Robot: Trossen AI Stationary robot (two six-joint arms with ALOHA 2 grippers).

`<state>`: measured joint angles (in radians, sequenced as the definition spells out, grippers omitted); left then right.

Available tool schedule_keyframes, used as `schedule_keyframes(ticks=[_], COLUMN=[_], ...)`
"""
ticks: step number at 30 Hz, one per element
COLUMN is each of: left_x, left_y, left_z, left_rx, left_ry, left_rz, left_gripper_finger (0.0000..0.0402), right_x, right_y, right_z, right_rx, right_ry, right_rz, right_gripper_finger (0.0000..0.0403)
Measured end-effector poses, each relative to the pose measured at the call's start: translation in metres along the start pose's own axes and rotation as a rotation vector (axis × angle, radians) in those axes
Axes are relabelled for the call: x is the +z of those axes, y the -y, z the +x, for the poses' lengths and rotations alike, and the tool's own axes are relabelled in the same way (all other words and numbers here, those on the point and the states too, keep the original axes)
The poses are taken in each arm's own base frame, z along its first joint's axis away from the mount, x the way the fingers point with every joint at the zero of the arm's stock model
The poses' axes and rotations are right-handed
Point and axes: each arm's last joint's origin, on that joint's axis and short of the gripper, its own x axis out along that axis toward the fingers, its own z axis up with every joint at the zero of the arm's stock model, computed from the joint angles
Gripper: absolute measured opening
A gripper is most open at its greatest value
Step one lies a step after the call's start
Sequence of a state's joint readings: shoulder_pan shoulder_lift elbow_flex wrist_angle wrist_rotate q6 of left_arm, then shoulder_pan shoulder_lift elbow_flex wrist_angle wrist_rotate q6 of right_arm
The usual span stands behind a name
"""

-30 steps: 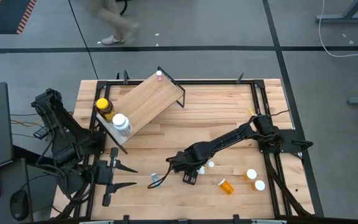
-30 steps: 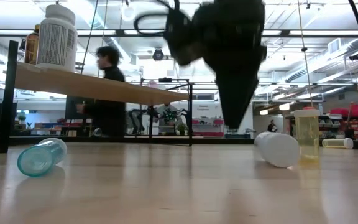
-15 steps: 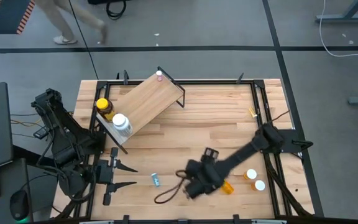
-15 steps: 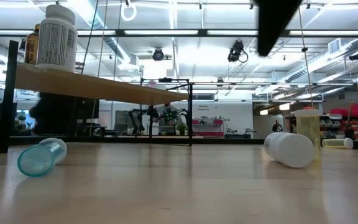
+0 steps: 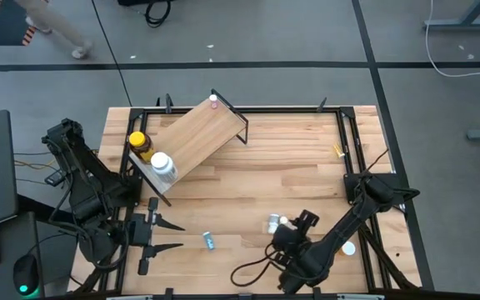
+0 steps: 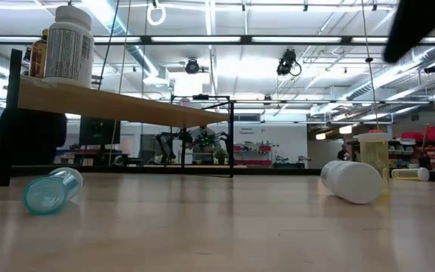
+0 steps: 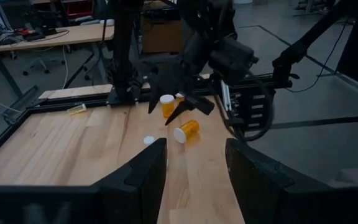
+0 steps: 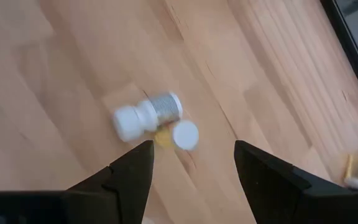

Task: Pick and place medicine bottles onto shelf by color
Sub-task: Put the bottom small yellow pill bottle on the shelf

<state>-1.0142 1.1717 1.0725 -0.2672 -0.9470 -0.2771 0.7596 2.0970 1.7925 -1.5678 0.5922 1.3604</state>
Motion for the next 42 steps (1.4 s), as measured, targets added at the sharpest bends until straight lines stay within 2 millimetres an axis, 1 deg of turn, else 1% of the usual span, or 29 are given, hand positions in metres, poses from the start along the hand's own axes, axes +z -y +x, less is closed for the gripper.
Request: schedule_keyframes(ticks=[4, 7, 10, 12, 16, 19, 23, 28, 35, 38, 42], left_x=[0.0, 0.0, 0.0, 0.0, 0.0, 0.0, 0.0, 0.0, 0.0, 0.0, 0.0], left_y=[0.0, 0.0, 0.0, 0.0, 0.0, 0.0, 0.0, 0.0, 0.0, 0.0, 0.0], left_z=[0.0, 0.0, 0.0, 0.0, 0.0, 0.0, 0.0, 0.0, 0.0, 0.0, 0.0], left_rx=[0.0, 0.0, 0.0, 0.0, 0.0, 0.0, 0.0, 0.0, 0.001, 0.0, 0.001], left_ry=[0.0, 0.0, 0.0, 0.0, 0.0, 0.0, 0.0, 0.0, 0.0, 0.0, 0.0], left_rz=[0.005, 0.006, 0.008, 0.009, 0.009, 0.009, 0.012, 0.011, 0.011, 0.011, 0.011], left_gripper_finger=[0.0172, 0.0172, 0.0172, 0.0172, 0.0172, 0.0172, 0.0172, 0.0172, 0.0172, 0.0172, 0.0172], right_x=[-0.018, -0.03, -0.036, -0.042, -0.05, -0.053, -0.051, -0.054, -0.06, -0.061, -0.059], right_y=[0.011, 0.017, 0.017, 0.014, 0.015, 0.018, 0.022, 0.03, 0.041, 0.046, 0.05], right_z=[0.005, 0.013, 0.023, 0.032, 0.049, 0.054, 0.052, 0.056, 0.071, 0.08, 0.086], right_rx=[-0.04, -0.041, 0.023, 0.061, 0.073, 0.075, 0.131, 0.188, 0.307, 0.331, 0.34], right_ry=[-0.011, -0.008, 0.01, 0.017, 0.017, 0.05, 0.111, 0.138, 0.184, 0.194, 0.202], right_rz=[0.013, 0.044, 0.096, 0.1, 0.1, 0.105, 0.123, 0.118, 0.108, 0.098, 0.098], right_gripper_finger=[0.0232, 0.0232, 0.0232, 0.0232, 0.0232, 0.0232, 0.0232, 0.0232, 0.0232, 0.0232, 0.0232])
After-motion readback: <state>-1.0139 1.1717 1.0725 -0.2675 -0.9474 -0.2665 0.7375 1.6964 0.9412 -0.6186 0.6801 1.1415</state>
